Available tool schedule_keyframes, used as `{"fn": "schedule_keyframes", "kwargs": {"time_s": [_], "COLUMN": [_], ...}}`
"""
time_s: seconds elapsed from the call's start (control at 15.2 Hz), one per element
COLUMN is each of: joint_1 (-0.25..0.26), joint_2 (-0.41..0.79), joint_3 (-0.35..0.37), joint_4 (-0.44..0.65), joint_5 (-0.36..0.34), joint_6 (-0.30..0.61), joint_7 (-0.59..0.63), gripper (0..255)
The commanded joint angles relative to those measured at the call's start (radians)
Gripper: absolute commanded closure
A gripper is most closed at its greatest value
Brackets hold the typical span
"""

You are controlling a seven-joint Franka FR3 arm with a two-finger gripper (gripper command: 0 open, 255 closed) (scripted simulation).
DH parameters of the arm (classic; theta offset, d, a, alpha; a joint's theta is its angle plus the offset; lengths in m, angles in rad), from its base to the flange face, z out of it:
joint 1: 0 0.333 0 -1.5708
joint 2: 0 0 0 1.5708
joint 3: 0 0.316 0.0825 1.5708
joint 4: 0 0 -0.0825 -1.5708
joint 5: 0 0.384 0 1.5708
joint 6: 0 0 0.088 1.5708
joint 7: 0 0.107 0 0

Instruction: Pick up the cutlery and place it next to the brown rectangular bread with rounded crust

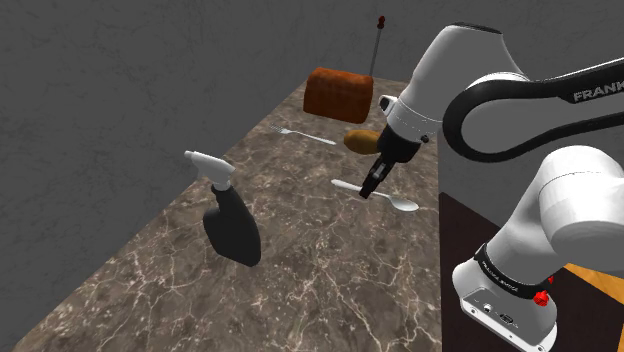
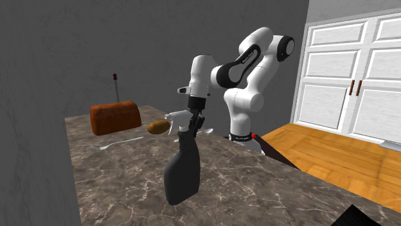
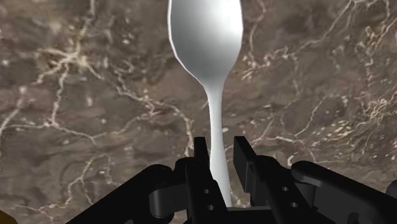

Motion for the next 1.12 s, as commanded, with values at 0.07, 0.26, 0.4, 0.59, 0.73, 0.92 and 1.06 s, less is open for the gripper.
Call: {"fn": "schedule_keyframes", "kwargs": {"time_s": [0.07, 0.26, 0.4, 0.59, 0.73, 0.92, 1.06], "joint_1": [-0.007, -0.014, -0.019, -0.025, -0.028, -0.033, -0.036], "joint_2": [-0.032, -0.057, -0.071, -0.089, -0.098, -0.109, -0.114], "joint_3": [-0.003, -0.008, -0.011, -0.017, -0.020, -0.026, -0.029], "joint_4": [0.028, 0.057, 0.077, 0.110, 0.132, 0.168, 0.192], "joint_5": [-0.013, -0.025, -0.033, -0.044, -0.050, -0.060, -0.065], "joint_6": [-0.060, -0.114, -0.148, -0.198, -0.229, -0.275, -0.304], "joint_7": [0.010, 0.017, 0.022, 0.028, 0.032, 0.037, 0.041], "gripper": [255, 255, 255, 255, 255, 255, 255]}}
